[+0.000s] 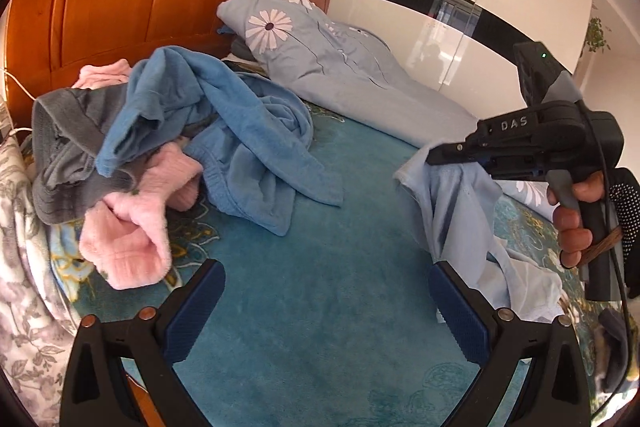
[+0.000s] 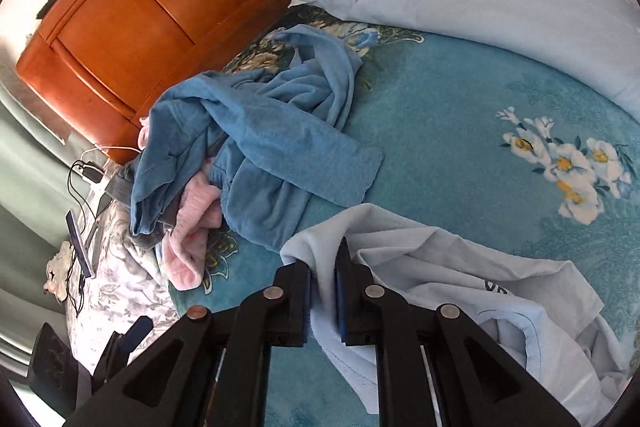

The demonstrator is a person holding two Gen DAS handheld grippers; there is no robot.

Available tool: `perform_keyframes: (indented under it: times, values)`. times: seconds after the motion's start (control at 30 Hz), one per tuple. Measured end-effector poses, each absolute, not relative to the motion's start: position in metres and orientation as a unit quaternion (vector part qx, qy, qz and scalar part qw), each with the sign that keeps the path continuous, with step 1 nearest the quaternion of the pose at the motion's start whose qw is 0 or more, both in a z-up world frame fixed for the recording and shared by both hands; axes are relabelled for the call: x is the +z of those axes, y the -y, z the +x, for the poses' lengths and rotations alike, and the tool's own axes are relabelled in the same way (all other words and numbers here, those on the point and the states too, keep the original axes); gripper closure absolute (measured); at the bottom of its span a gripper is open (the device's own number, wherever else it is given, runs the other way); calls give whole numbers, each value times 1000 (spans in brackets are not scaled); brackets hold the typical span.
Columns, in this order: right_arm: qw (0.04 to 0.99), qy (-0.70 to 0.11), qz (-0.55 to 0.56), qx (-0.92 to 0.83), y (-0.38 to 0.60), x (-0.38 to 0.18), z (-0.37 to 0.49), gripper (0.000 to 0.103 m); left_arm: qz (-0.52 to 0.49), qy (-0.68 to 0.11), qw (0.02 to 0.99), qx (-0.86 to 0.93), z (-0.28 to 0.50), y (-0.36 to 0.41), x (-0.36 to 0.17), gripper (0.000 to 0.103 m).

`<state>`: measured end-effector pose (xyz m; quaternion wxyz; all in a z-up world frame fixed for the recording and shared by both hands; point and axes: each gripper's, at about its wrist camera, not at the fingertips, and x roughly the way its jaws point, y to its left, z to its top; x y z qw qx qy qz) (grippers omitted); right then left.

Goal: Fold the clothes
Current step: 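Lower the light-blue shirt onto the open sheet with the right gripper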

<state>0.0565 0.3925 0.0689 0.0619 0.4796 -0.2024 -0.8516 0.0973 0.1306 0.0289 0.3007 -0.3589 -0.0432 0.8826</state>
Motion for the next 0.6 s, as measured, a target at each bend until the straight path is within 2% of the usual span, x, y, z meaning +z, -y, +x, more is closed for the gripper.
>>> perform_keyframes:
  times: [0.03,0.1,0.13,0.27,0.37,0.6]
  values:
    - [63,200,474,-855,-398,73,64,82,-364,41,308,878,97,-138,26,0]
    - [56,197,459,-865,-415,80,84,48,-376,35,321,868,98,-153,21,0]
    - [52,195,451,-869,-423,84,95,44,-382,31,328,864,100,-161,19,0]
    - [29,186,425,-885,-460,95,139,43,-392,3,345,853,109,-187,12,0]
    - [-33,171,434,-884,-499,78,190,43,-398,-8,353,846,116,-200,8,0]
    - [-110,262,437,-854,-561,14,289,43,-416,-23,369,831,133,-227,4,0]
